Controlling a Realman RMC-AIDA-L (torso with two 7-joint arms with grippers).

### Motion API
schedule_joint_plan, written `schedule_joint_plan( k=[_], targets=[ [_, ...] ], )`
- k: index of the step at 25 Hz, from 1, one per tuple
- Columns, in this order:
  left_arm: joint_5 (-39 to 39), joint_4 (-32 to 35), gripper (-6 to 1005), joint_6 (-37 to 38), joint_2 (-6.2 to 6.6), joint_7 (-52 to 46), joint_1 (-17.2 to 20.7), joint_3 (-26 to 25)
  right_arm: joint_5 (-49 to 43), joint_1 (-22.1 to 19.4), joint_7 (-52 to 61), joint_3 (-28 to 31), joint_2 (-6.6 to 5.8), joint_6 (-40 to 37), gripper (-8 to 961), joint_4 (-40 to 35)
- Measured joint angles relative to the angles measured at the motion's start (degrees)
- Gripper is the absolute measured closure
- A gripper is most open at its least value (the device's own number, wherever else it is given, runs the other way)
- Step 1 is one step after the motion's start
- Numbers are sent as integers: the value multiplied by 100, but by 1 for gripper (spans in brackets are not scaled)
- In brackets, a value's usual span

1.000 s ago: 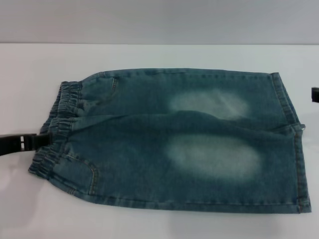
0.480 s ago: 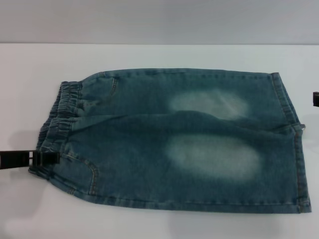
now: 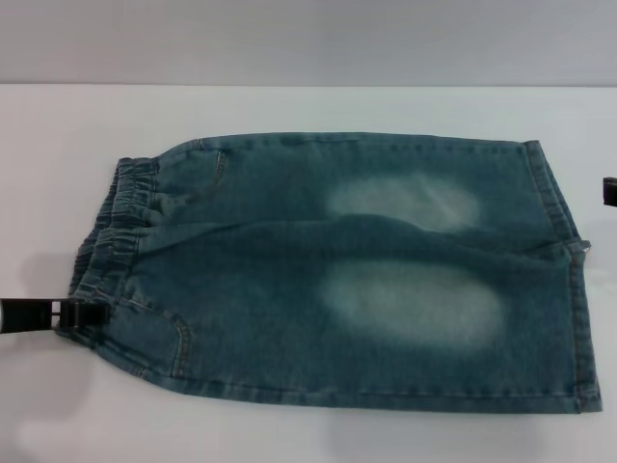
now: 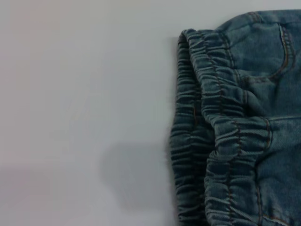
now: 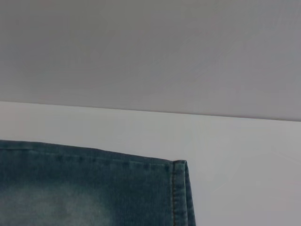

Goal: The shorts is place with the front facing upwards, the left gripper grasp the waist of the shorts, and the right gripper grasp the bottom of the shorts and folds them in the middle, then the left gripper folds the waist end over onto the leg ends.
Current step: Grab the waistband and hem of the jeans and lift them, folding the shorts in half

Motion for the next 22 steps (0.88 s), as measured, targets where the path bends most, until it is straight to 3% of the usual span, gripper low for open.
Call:
schedule_joint_plan(
  k=[20,22],
  targets=[
    [-52,88,218,-250,7,-26,-236,121,-2,-29,-7,-9,-18,38,205,82],
    [-54,104,311,-259,7,-32,-255,121,-4,-37,-8,-9,-18,40,205,100]
  ],
)
